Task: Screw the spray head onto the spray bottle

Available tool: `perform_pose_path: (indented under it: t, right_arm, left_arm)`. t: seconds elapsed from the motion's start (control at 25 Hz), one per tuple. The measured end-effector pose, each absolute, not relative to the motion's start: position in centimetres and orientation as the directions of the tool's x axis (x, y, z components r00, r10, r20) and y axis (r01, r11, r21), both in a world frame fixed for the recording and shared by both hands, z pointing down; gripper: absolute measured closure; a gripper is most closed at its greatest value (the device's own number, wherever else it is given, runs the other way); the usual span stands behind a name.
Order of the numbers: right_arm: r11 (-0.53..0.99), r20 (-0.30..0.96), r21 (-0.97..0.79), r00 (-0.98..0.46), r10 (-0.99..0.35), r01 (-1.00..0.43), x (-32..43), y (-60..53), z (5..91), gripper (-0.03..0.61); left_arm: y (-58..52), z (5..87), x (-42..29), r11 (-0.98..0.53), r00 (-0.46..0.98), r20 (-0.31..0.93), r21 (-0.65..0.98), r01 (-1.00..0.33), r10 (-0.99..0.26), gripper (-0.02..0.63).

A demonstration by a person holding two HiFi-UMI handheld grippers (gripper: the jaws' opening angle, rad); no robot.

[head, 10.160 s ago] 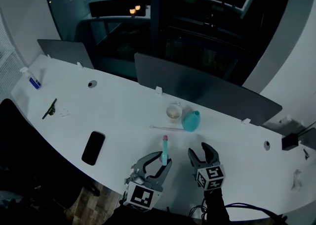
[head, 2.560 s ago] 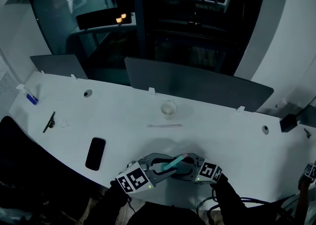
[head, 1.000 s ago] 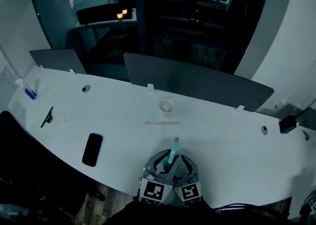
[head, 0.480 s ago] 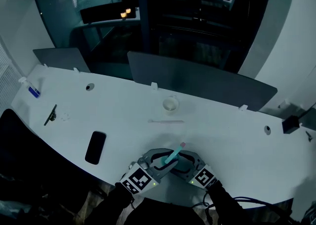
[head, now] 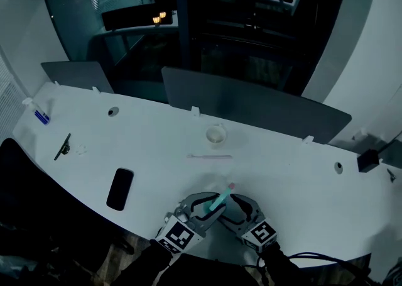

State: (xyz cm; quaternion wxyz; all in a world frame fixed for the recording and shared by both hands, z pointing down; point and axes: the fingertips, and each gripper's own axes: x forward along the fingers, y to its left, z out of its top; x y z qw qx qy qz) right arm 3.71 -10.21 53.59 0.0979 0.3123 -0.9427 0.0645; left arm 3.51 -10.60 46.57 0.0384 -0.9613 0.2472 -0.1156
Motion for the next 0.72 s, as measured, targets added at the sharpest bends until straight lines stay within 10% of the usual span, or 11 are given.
perform_pose_path:
  t: [0.4,0.72]
  right_arm:
    - [0.539,0.225,-0.07,-0.54,-0.811,-0.84,2.4,-11.6,55.0,0.266]
    - [0.881,0.257,-0.043,-0.857,-0.446,-0.472,2.4,-10.3,55.5,0.267]
  left_arm:
    - [-12.5,46.6,3.2,-0.624,0.616,0.12,-0.042,-0.78,-0.778,0.485]
    - [-10.2,46.9,3.7,-0.93,0.907,0.203,-0.063,-0.363,-0.368,0.486]
